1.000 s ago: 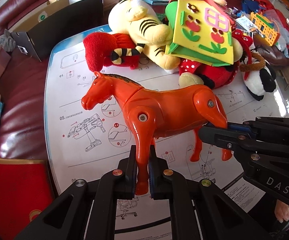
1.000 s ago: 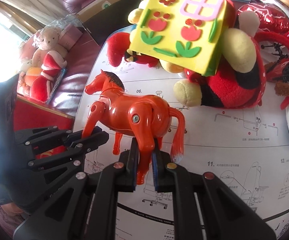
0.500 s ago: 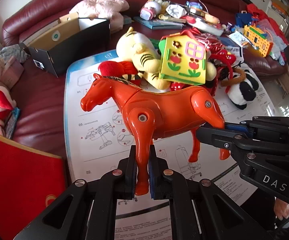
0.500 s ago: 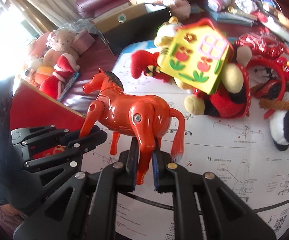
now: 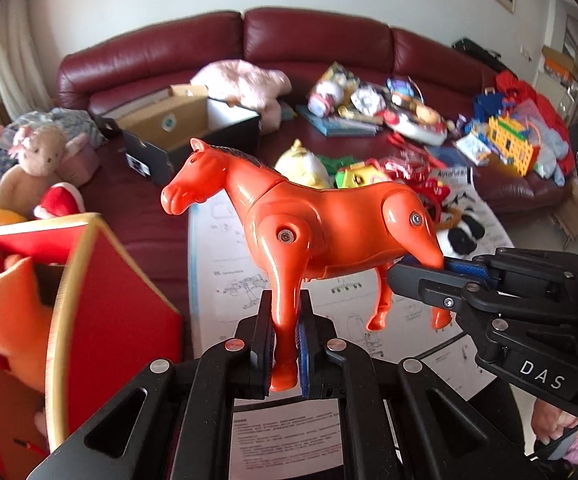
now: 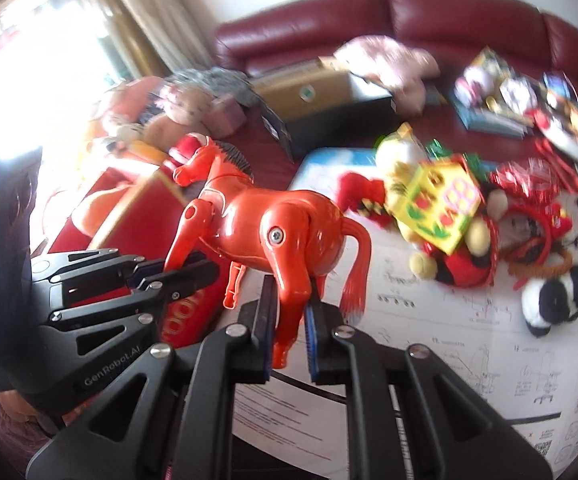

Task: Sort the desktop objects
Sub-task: 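Lift the orange horse with the right tool and carry it over the red box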

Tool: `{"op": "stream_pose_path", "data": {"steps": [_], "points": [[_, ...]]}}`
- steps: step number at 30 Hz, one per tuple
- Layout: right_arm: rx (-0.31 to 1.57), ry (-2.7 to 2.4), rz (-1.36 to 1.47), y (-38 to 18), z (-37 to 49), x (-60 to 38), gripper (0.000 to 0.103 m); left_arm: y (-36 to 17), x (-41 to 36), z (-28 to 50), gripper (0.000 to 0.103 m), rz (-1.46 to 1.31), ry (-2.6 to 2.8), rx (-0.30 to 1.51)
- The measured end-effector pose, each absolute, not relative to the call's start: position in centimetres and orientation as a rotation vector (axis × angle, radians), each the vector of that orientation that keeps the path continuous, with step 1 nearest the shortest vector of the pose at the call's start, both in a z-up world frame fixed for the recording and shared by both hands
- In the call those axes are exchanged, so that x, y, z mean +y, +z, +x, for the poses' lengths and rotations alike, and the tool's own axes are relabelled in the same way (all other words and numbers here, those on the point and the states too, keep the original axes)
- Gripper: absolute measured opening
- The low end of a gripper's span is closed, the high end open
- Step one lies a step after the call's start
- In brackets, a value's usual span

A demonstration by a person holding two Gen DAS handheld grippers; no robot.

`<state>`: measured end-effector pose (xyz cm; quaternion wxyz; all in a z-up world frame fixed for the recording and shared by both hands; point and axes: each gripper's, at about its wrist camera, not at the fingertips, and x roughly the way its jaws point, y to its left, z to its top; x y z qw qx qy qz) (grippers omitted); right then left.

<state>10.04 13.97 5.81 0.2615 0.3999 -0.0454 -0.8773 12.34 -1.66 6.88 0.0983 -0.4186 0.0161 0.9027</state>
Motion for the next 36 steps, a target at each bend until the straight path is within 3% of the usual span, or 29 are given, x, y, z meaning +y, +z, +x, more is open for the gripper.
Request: {"op": "stream_pose_path", "data": {"steps": [16,28,36], "points": [[0.165,-2.06,0.734,15.3,18.6,-2.2,0.013,13.2,-17.8,25.7,0.008,-1.09,3.128,-0.212],[0.371,-1.701,0.895,9.3,23.6,-14.7,0.016,6.1,-25.6,32.0,0.008,-1.496,3.159,-0.496],[0.422,-1.641,0.974,6.9,23.7,-16.7,0.016,4.5,-26.4,33.1,0.008,-1.564,3.121,-0.57]]}}
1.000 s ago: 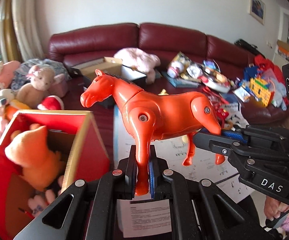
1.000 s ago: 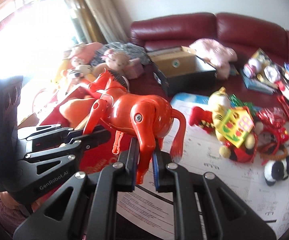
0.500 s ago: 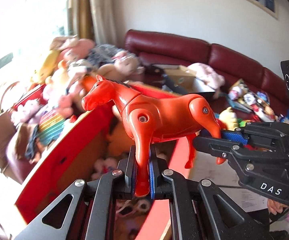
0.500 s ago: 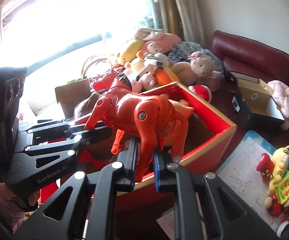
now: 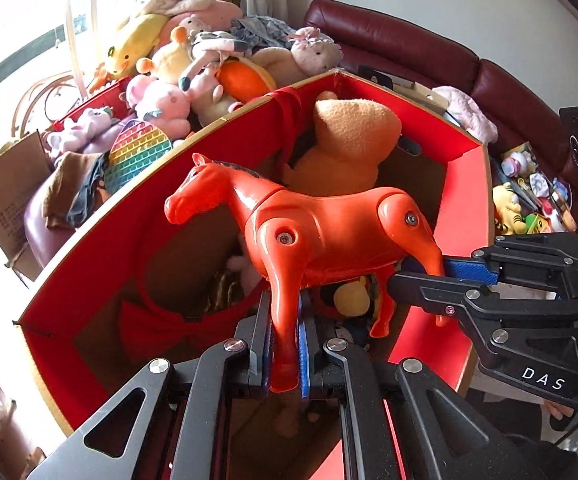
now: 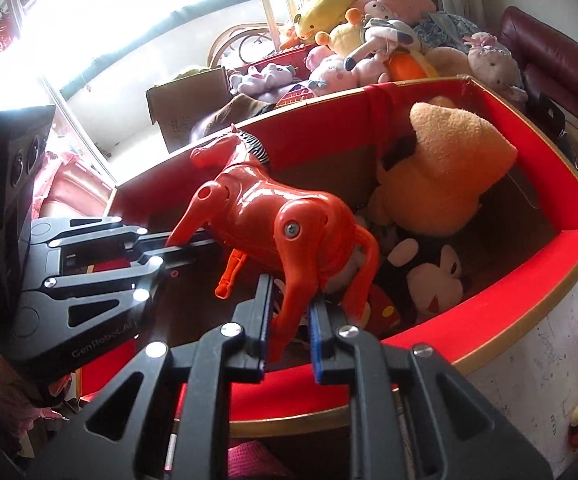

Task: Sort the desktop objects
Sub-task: 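Lift the orange horse with the right tool and carry it over the red box, then open the right tool to drop the horse into the red box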

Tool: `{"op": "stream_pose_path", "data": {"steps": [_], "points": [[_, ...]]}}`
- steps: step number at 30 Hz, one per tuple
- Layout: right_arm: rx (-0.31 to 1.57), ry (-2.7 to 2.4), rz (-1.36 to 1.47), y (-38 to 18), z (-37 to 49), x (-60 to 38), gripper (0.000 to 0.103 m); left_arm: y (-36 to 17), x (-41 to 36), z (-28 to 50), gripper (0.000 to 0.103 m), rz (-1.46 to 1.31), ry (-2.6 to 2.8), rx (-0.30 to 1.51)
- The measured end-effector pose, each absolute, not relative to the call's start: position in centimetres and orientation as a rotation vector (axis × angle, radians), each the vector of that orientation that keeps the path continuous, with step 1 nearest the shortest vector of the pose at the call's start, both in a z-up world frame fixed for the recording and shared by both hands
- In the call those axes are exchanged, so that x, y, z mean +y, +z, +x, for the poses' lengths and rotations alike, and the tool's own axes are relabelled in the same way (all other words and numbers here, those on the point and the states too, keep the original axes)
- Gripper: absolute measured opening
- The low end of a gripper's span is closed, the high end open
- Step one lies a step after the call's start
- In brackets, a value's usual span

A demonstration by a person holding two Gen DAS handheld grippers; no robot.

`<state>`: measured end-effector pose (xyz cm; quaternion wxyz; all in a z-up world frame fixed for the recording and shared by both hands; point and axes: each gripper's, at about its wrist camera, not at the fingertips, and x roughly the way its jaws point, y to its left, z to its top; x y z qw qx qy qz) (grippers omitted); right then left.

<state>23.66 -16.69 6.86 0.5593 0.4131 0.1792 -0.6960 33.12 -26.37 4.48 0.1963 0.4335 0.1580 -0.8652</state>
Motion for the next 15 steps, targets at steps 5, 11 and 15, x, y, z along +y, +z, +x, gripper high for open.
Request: {"op": "stream_pose_path", "data": {"steps": [5,11,15], "points": [[0.449,-1.61,1.007,6.0,23.7,-17.9,0.017,3.5,-27.2,33.4,0.008,1.256,-2.386,0.469],[0.476,-1.58,1.089,4.0,23.0,-19.6,0.022,2.3,-27.9,33.2,0.008,1.31,-2.337,0.502],[0.483,-1.611,1.094,3.7,22.0,-19.8,0.035,1.8,-28.1,32.7,0.009,1.329,-2.31,0.485]]}}
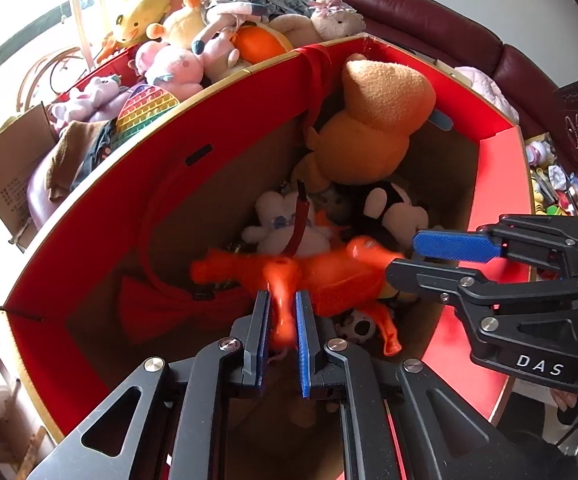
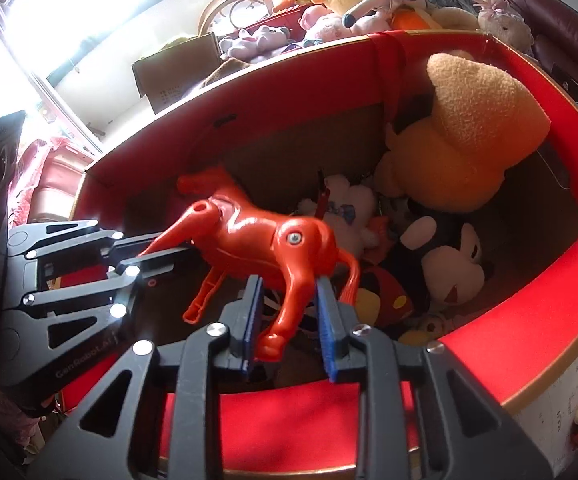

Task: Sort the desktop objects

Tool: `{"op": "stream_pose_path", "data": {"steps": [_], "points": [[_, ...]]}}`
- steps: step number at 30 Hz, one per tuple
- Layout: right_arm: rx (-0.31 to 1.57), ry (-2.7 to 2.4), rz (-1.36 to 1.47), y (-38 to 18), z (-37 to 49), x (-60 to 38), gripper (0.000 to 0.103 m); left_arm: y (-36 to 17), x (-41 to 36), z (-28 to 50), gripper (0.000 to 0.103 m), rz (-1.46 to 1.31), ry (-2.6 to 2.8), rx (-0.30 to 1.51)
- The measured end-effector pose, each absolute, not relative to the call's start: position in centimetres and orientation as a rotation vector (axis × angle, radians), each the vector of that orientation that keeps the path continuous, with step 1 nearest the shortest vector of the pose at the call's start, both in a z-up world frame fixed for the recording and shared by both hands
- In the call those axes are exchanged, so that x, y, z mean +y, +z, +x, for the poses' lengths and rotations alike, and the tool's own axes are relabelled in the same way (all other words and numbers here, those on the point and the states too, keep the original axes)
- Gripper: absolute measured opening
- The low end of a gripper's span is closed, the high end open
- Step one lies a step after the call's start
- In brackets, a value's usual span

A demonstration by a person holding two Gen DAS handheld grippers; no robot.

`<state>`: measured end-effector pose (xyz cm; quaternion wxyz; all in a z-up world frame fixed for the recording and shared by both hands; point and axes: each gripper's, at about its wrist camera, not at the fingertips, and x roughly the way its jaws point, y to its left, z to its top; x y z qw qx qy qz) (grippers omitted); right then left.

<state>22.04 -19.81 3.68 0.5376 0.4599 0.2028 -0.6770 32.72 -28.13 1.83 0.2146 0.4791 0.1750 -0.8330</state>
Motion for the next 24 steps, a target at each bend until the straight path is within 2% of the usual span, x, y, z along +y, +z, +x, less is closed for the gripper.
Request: {"op": "stream_pose_path", "data": {"steps": [2,4,6,11,16,24], "points": [[0.483,-1.635,1.076,4.1,21.6,-19.5,0.044,1.8,-28.3,32.5,0.015,1.331,-2.299,0.48],[0.475,-1.657,1.07,4.5,21.1,-19.0,0.05,1.8,-28.4,32.2,0.043,1.331,-2.284,0.476],[0.467,-1.674,1.068,4.7,20.6,-18.6,0.052,1.9,-28.4,31.9,0.061,1.332,-2.276,0.471],[0.479,-1.687,1.057,4.9,19.8,-18.2,0.054,2.4,-28.3,31.1,0.063,1.337,-2.239,0.436],[0.517,-1.692,1.037,5.1,19.6,-18.2,0.067,2.7,-28.2,30.7,0.063,1.338,-2.177,0.347],[0.607,-1.717,1.01,4.9,17.9,-18.1,0.073,3.1,-27.3,30.2,0.066,1.321,-2.187,0.265]]}}
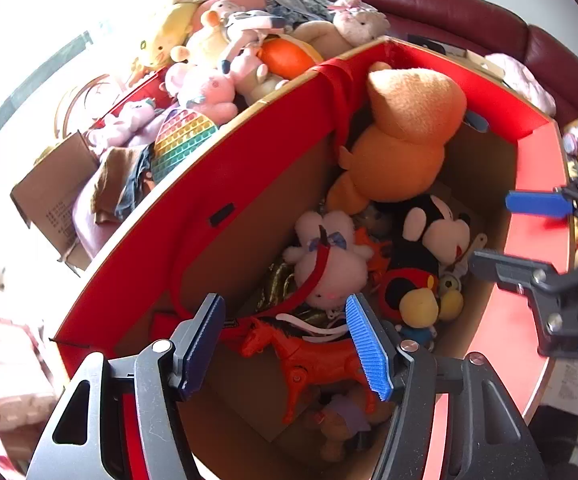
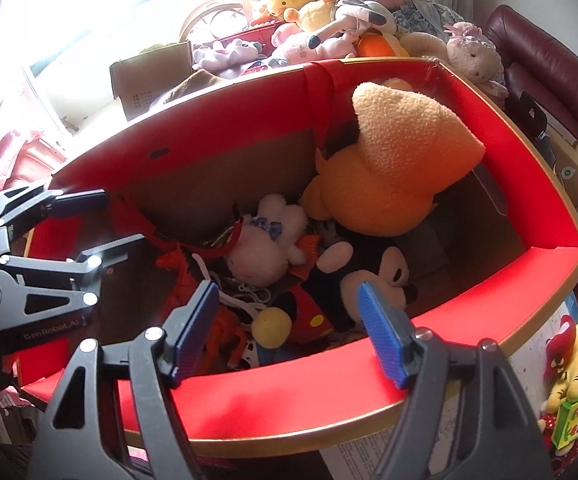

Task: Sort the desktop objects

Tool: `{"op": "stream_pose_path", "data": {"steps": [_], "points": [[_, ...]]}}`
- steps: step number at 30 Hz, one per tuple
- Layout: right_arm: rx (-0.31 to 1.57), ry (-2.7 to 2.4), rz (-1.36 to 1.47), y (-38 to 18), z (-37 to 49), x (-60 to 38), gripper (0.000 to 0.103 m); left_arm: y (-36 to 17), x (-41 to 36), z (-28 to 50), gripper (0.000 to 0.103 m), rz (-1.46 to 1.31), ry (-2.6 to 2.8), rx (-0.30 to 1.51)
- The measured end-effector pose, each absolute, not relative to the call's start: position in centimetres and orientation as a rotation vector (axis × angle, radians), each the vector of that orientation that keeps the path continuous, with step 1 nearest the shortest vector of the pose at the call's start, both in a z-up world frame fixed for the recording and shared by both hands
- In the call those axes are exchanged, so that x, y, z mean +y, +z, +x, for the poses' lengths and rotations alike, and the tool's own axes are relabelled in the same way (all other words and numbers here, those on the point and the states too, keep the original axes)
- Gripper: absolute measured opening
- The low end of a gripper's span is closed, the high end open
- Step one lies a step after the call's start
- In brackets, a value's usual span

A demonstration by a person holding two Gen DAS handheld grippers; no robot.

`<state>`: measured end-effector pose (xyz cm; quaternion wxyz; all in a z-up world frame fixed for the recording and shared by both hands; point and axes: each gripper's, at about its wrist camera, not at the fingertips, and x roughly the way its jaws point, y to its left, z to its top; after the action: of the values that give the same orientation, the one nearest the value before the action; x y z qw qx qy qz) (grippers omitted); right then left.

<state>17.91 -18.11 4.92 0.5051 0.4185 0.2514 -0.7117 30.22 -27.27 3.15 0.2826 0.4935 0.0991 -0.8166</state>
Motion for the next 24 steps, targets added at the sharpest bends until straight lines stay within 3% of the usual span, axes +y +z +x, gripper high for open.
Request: {"op": "stream_pose_path", "data": {"steps": [2,7,14,20,24], "points": [[0.631,-1.72,1.019,4.6,17.1,-18.3,0.074,3.0,-26.9,29.9,0.067,1.334,-2.21,0.276],[0.713,-1.729,1.002,3.8,16.5,-18.8,0.09,3.1,-26.6,29.4,0.067,1.307,-2.252,0.339],[0.887,-1.698,0.961,1.8,17.2,-20.2,0.094,1.1,-26.2,28.0,0.067,1.366,-2.187,0.409],[0.964,-1.665,0.93,1.0,17.4,-20.5,0.096,-0.9,-27.6,28.5,0.067,1.386,-2.136,0.655],[0.948,-1.611,0.969,0.7,17.2,-20.5,0.103,-2.6,-28.6,28.7,0.066,1.412,-2.058,0.771]]}}
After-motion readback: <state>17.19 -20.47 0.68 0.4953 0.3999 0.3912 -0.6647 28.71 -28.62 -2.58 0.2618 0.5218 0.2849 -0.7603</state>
